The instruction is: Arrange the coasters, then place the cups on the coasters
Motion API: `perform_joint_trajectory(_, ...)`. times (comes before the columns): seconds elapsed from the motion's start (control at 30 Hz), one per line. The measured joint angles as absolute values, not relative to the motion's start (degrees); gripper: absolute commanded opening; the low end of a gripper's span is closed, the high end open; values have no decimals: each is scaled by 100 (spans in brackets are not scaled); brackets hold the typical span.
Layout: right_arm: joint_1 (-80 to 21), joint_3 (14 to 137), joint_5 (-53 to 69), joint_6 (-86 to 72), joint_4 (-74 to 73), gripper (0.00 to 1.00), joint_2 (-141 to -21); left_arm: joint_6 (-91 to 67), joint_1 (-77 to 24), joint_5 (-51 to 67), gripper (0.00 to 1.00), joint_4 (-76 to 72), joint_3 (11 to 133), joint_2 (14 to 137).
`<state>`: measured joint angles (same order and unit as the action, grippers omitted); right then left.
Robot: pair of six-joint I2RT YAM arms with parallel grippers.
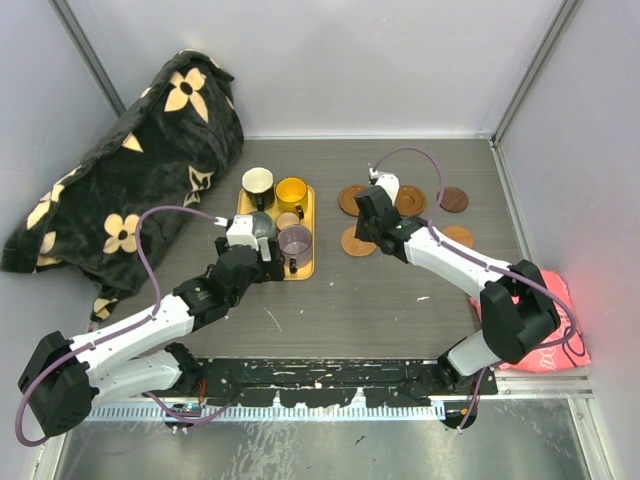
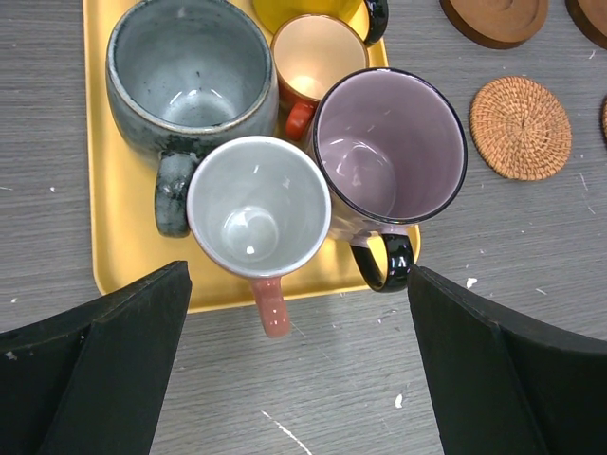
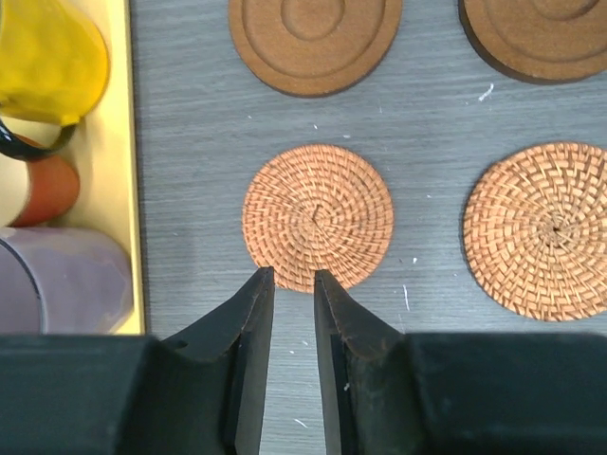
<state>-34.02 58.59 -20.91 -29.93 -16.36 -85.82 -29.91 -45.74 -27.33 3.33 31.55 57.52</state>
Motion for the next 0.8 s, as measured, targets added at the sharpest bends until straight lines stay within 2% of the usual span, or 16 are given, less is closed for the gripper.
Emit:
perform_joint_trajectory(0.1,-3402,5673,-2088,-2961,-1623,36,-8501,-2910,-4574,-2792,98,327,3155,5752)
perform_joint_trajectory(0.2,-3402,5496,-2088,-2915,-1632,50,-8368,-2884,-4574,-2853,98,336,3157,5752)
perform_joint_trajectory(0.4,-3402,5238,-2095,-2849,-1507,59,-7898,-2884,-4574,-2985,98,449,3245,5793)
perform_joint_trajectory(0.53,-3402,5122,-2132,-2808,-1391,59,-7644,-2908,-4574,-3068,98,510,3277,5793)
perform_joint_trajectory(0.67,-3402,5081,-2143,-2742,-1295,71,-7544,-2945,-4574,-3129,98,624,3277,5791)
perform_joint_trajectory(0.8,-3402,5052,-2152,-2672,-1177,74,-7522,-2961,-4574,-3179,98,714,3288,5791)
